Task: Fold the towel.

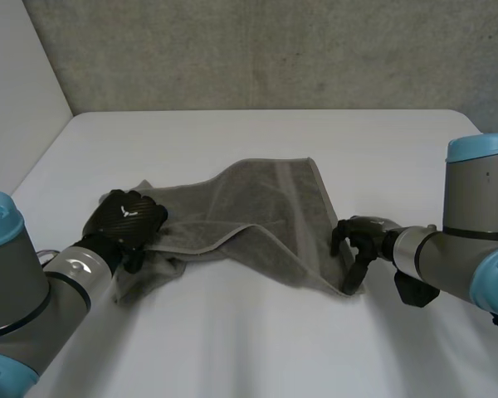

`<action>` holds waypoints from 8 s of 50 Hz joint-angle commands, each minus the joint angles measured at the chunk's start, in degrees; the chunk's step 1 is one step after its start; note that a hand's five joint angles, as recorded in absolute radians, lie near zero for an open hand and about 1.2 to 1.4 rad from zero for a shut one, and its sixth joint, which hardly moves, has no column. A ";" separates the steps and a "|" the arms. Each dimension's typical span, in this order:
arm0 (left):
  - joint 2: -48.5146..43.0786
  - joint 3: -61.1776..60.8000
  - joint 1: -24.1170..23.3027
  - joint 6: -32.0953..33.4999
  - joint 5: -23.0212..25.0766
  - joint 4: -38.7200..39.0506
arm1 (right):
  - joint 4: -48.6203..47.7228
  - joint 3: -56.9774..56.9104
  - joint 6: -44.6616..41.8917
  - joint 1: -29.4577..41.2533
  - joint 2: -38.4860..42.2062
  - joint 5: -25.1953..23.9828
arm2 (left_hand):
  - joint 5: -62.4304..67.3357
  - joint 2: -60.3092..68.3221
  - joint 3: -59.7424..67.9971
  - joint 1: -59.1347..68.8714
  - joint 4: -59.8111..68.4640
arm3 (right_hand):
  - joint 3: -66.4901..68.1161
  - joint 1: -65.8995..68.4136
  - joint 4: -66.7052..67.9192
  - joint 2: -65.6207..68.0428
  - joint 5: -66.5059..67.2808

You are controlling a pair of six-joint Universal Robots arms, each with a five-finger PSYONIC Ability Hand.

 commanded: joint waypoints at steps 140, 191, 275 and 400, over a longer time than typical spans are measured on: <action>-2.72 -2.64 -2.77 -21.40 -0.79 -15.47 | -23.23 18.76 -7.15 -9.33 -26.32 9.52 | -50.55 -40.22 -40.86 -40.35 -40.37 | 58.59 59.06 59.03 58.04 60.05; 0.28 -9.15 -2.06 -16.92 0.53 -14.07 | -24.81 19.64 -9.17 -8.89 -24.30 9.52 | -49.19 -38.86 -39.50 -38.99 -39.01 | 58.59 59.06 59.03 58.04 60.05; -25.29 73.60 -0.39 4.79 -10.72 -30.70 | 5.77 -47.42 -32.55 -4.93 4.27 9.52 | 1.24 11.57 10.93 11.44 11.42 | 58.59 59.06 59.03 58.04 60.05; -11.50 17.05 9.27 7.69 1.49 9.23 | -19.19 -11.56 -38.53 0.16 -4.96 10.14 | 1.24 11.57 10.93 11.44 11.42 | 58.59 59.06 59.03 58.04 60.05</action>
